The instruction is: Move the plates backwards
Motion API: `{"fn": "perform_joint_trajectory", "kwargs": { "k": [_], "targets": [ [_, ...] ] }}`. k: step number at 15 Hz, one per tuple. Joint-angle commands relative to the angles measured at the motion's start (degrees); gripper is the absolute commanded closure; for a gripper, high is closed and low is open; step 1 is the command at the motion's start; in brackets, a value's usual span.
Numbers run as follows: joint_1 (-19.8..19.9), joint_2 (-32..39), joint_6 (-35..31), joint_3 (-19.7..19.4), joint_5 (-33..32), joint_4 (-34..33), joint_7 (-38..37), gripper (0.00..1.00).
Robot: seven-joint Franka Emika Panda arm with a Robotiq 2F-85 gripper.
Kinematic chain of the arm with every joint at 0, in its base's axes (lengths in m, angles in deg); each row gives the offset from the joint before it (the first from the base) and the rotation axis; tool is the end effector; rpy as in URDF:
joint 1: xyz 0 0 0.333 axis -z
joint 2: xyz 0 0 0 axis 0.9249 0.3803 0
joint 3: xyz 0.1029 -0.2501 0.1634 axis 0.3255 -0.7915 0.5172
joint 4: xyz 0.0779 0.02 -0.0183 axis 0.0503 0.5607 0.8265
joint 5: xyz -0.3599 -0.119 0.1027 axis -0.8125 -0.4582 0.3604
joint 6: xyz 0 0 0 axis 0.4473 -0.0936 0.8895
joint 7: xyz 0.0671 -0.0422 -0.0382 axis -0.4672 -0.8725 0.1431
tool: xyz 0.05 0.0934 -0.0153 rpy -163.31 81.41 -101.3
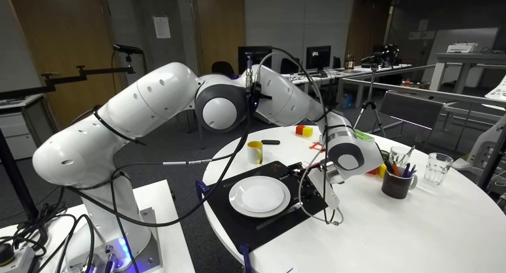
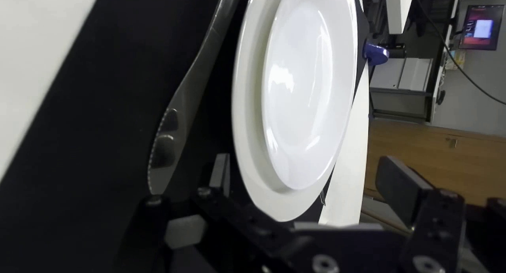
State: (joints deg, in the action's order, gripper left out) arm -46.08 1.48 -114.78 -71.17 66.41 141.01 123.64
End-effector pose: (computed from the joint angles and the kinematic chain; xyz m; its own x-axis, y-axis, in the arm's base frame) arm 0.6367 -0.1688 0.1196 0.7767 0.6289 -0.0352 0.3620 -0.4913 -0.7922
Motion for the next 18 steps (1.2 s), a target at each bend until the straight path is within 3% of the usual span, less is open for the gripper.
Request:
{"fn": "perform_joint_trajectory", "kwargs": {
  "k": [1,13,14,15,18],
  "targets": [
    [0.1,1.4,3.0,0.6,0.2,-2.4,-1.4,0.0],
    [-0.3,3.2,5.4,0.5,-0.3,-4.9,-1.6,0.0],
    [-0.1,3.6,6.0,0.5,-0.3,-5.7,-1.8,0.04],
    [0.0,4.1,6.5,0.5,-0.3,-6.6,-1.9,0.2],
    [0.4,5.1,7.5,0.5,-0.4,-8.6,-1.9,0.4]
  ]
}}
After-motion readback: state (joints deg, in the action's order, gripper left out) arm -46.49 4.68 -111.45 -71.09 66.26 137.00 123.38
